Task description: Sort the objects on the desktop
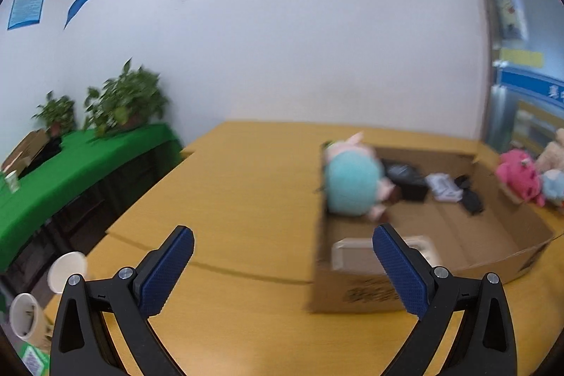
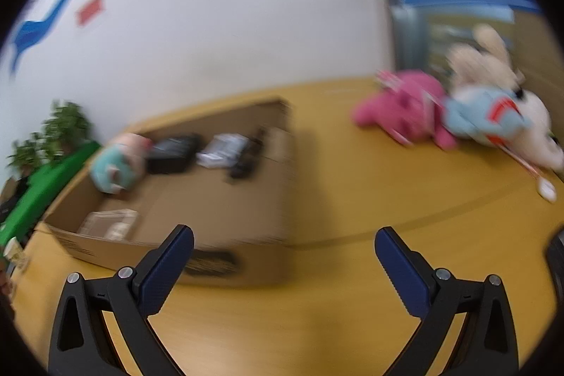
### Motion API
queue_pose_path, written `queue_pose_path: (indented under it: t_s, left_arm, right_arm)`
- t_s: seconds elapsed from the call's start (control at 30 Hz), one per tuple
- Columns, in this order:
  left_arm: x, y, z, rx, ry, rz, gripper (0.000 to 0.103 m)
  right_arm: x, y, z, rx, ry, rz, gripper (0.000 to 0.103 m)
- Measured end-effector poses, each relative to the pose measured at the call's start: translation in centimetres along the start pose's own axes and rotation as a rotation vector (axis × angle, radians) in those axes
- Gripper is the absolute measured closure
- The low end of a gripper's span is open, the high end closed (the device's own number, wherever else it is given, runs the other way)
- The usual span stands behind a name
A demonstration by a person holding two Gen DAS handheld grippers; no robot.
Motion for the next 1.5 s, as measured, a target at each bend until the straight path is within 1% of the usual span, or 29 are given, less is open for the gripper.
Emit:
queue_pose_path:
  t_s: [0.03, 0.1, 0.17, 0.2, 0.27, 0.3, 0.33, 0.4, 0.47, 0.53, 0.57, 0.63, 0.73, 0.9, 1.03, 1.27, 1.5]
  left_arm:
    - [-1.1, -1.2, 1.5, -0.018, 0.034, 0.061, 0.000]
    - [-3.4, -3.9, 3.7, -0.037, 0.073, 0.177, 0.000]
    - [-5.3, -6.2, 5.1, -0.020, 0.071, 0.267, 0.000]
    - [-6.3, -7.4, 5.6, 0.007, 0.057, 0.312, 0.000]
    - [-8.1, -9.0, 6.3, 0.068, 0.035, 0.372, 0.000]
    - [-8.9, -9.6, 6.3, 0.082, 0.031, 0.386, 0.000]
    - [-9.6, -10.1, 6.5, 0.088, 0.034, 0.398, 0.000]
    - [-10.7, -10.6, 6.6, 0.080, 0.047, 0.425, 0.000]
    - [-11.8, -11.2, 6.2, 0.064, 0.026, 0.461, 0.000]
    - [-12.8, -11.8, 6.0, 0.028, 0.036, 0.491, 0.000]
    - [-13.1, -11.7, 6.0, 0.029, 0.028, 0.481, 0.000]
    - [-13.6, -11.6, 5.9, 0.030, 0.030, 0.481, 0.000]
    - [-13.6, -11.8, 6.0, 0.026, 0.024, 0.468, 0.000]
    - [-14.2, -11.5, 5.5, 0.019, 0.013, 0.472, 0.000]
    - [-14.8, -11.1, 5.9, 0.023, 0.010, 0.469, 0.000]
    - [-14.9, -11.0, 5.8, 0.022, 0.008, 0.467, 0.000]
    - [-15.0, -11.0, 5.8, 0.020, 0.009, 0.469, 0.000]
  right_arm:
    - [-0.6, -0.5, -2.3, -0.014, -0.052, 0.034, 0.000]
    - [-2.2, -1.8, -6.8, -0.038, -0.164, 0.125, 0.000]
    - [-4.1, -4.0, -10.0, -0.064, -0.221, 0.227, 0.000]
    - [-5.0, -4.8, -11.3, -0.072, -0.244, 0.276, 0.000]
    - [-6.2, -6.2, -13.0, -0.081, -0.267, 0.339, 0.000]
    - [-6.7, -6.7, -13.7, -0.079, -0.276, 0.356, 0.000]
    - [-7.0, -6.5, -14.1, -0.053, -0.295, 0.347, 0.000]
    - [-7.9, -6.6, -14.4, -0.032, -0.292, 0.350, 0.000]
    - [-8.5, -6.5, -14.4, -0.014, -0.285, 0.342, 0.000]
    - [-9.0, -6.6, -14.6, -0.016, -0.288, 0.324, 0.000]
    - [-9.3, -6.5, -14.7, -0.015, -0.289, 0.310, 0.000]
    - [-9.6, -4.9, -15.0, -0.007, -0.279, 0.304, 0.000]
    - [-10.0, -4.4, -15.3, -0.003, -0.271, 0.300, 0.000]
    - [-9.8, -4.5, -15.4, -0.002, -0.268, 0.299, 0.000]
    - [-10.1, -4.3, -15.9, -0.014, -0.283, 0.296, 0.000]
    - [-10.7, -3.6, -17.3, -0.032, -0.303, 0.294, 0.000]
    - [-10.5, -3.5, -17.2, -0.032, -0.304, 0.294, 0.000]
Point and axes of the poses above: each gripper's, at about its wrist camera, not at the fingertips, and x roughly against the way its jaws point, z to its left, y to its top, the point moved 9 cm from there along -x, roughly the way its jaws point, and after that the axes turned 8 degrees about -z, right-handed, at the moved point
